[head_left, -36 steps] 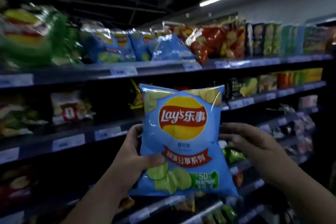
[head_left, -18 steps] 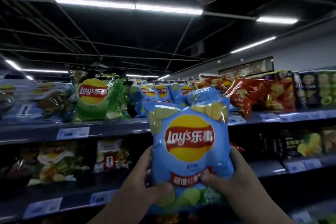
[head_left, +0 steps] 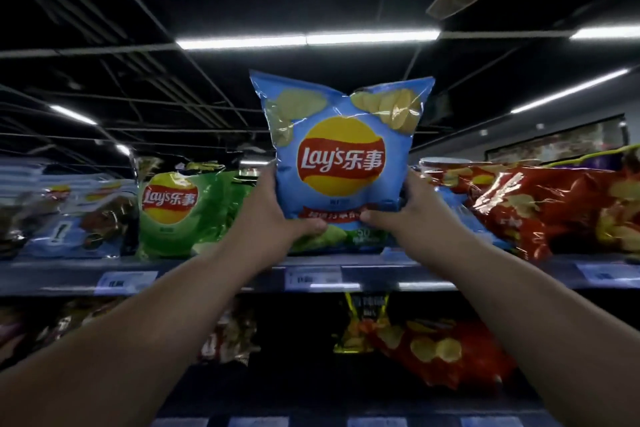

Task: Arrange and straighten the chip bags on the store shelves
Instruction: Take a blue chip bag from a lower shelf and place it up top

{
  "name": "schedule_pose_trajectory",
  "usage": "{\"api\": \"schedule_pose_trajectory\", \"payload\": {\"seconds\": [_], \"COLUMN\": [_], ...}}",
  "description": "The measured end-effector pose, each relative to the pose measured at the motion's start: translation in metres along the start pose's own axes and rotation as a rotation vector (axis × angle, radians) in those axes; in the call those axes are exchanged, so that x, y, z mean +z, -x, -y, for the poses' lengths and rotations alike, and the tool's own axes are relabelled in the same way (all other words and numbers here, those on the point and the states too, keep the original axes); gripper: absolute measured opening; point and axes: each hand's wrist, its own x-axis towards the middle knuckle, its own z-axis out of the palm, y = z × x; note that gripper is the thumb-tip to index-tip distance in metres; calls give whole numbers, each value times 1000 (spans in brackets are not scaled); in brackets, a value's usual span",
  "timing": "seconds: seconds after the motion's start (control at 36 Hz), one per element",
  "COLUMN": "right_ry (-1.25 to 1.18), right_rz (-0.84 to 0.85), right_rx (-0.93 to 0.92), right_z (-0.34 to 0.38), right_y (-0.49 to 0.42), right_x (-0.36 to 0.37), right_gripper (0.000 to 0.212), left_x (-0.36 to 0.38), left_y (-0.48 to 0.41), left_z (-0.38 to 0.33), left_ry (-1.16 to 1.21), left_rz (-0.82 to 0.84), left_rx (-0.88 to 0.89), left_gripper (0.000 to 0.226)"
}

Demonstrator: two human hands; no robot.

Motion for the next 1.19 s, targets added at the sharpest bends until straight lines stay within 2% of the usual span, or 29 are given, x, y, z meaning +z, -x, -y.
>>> {"api": "schedule_pose_trajectory", "payload": {"seconds": [0.11, 0.25, 0.33, 0.39, 0.44, 0.56, 0.64, 0.69, 0.86, 0.94, 1.03, 1.19], "right_ry": [32, 23, 140, 203, 210, 108, 107, 159, 298, 367, 452, 548], "right_rz": [2, 48, 191, 312, 358, 407, 304, 273, 448, 546, 662, 615], "right_rx": [-21, 27, 125, 215, 296, 433, 485, 500, 547, 599, 703, 645], "right_z": [-25, -49, -70, -80, -86, -88, -101, -109, -130, -128, -129, -126], "right_y": [-43, -75, -81, -81, -85, -107, -134, -154, -196, -196, -192, -185], "right_x": [19, 47, 61, 64, 60, 47, 46, 52, 78, 90, 95, 98], "right_gripper": [59, 46, 43, 41, 42, 37, 24, 23, 29, 7, 23, 17], "left_x": [-4, -5, 0, 1, -2, -9, -13, -14, -14, -13, -12, -13], "left_y": [-32, -52, -51, -45, -44, -51, -49, -45, -40, -39, -40, -41], "left_z": [21, 47, 76, 100, 113, 121, 133, 140, 149, 150, 152, 152], "left_ry": [-130, -198, -223, -223, -214, -306, -346, -346, -354, -367, -369, -266], "left_rz": [-63, -109, 18, 80, 78, 80, 44, 23, 29, 34, 35, 23], "left_rx": [-31, -101, -262, -385, -430, -373, -335, -314, -258, -238, -223, -256], "left_gripper": [90, 82, 60, 63, 69, 67, 63, 59, 65, 66, 66, 68]}}
